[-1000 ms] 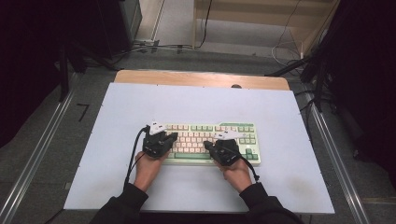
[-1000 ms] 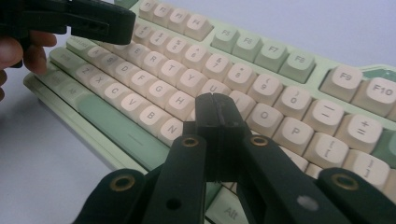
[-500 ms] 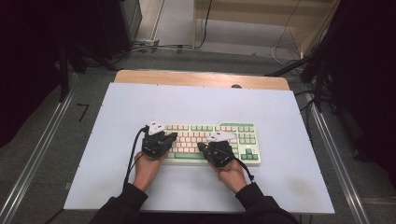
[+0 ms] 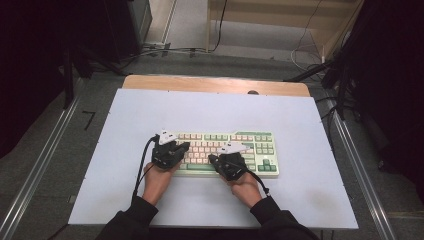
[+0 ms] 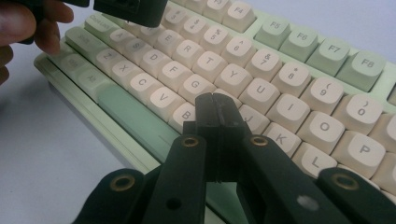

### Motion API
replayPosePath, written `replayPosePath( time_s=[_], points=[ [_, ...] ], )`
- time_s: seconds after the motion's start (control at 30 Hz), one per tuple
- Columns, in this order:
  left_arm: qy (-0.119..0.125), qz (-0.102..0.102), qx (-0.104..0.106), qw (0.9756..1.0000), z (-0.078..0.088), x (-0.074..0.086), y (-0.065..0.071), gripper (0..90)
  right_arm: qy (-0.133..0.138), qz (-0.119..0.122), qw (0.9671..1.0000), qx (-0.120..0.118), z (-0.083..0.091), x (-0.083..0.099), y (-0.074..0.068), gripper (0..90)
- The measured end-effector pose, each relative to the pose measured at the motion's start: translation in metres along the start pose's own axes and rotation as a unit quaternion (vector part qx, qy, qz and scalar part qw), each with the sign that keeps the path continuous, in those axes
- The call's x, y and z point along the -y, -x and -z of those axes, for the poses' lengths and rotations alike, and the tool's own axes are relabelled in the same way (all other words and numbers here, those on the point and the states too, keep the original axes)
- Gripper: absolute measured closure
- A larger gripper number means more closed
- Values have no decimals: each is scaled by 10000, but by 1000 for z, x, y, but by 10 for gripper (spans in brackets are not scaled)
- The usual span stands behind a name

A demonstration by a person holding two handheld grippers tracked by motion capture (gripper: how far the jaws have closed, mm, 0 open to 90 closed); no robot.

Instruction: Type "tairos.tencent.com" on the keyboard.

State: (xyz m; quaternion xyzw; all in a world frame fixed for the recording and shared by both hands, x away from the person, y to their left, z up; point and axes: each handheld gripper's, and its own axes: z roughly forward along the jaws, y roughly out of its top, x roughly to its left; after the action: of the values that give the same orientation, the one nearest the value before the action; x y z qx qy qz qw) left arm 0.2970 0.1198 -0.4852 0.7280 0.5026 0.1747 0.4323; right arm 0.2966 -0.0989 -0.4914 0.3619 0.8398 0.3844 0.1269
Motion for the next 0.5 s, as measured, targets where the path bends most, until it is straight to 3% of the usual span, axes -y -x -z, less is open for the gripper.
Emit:
replayPosePath(
  time_s=[0.1, 0.27, 0.5],
  points=[
    [0, 2, 19, 10000, 0, 0, 0, 900, 6, -117, 9999, -70, 1, -1, 2, 875],
    [2, 7, 25, 10000, 1, 0, 0, 900, 179, -174, 9997, -53, 9, -4, 4, 875],
    [4, -5, 39, 10000, 2, 0, 1, 900, 209, -250, 9995, 11, 12, -4, 9, 875]
  ],
)
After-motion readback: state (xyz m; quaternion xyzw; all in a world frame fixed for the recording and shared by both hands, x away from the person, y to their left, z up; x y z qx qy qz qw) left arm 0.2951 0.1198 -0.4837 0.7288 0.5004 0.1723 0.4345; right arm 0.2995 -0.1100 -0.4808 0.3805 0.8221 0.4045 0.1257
